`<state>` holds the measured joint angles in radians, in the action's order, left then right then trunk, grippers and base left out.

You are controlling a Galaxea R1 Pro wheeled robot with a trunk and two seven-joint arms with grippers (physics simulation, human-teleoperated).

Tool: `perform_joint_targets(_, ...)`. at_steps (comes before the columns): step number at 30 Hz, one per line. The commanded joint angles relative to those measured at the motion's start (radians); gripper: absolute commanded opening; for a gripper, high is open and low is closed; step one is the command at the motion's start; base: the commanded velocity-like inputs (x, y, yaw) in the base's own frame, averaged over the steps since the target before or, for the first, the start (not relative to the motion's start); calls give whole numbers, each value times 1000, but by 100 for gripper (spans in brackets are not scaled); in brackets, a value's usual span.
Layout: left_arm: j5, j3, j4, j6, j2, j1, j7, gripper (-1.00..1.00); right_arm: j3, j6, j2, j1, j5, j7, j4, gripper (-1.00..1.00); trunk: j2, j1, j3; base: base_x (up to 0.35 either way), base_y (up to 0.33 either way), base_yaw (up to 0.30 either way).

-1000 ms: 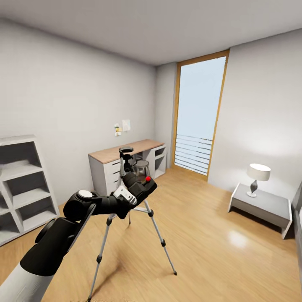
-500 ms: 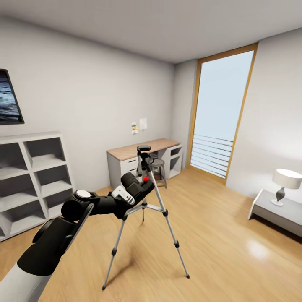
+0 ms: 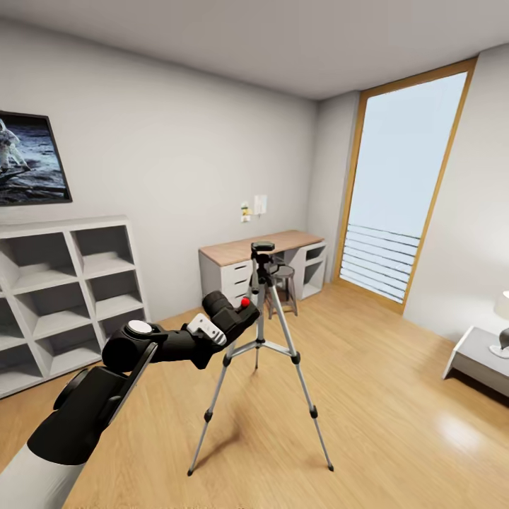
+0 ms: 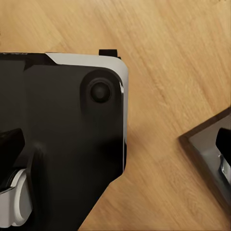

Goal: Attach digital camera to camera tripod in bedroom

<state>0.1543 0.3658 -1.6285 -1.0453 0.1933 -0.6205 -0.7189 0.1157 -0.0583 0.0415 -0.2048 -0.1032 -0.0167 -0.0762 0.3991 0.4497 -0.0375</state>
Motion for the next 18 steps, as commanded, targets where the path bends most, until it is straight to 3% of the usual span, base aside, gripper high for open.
perform_joint_targets(1, 10, 1, -1, -2, 1, -1, -11, -100, 9, -1, 0, -1, -10, -2, -2, 100, 1, 0, 2, 0, 0, 167)
perform_joint_targets(18, 10, 2, 1, -2, 1, -1, -11, -100, 9, -1, 0, -1, -10, -2, -2, 100, 1, 0, 23, 0, 0, 160)
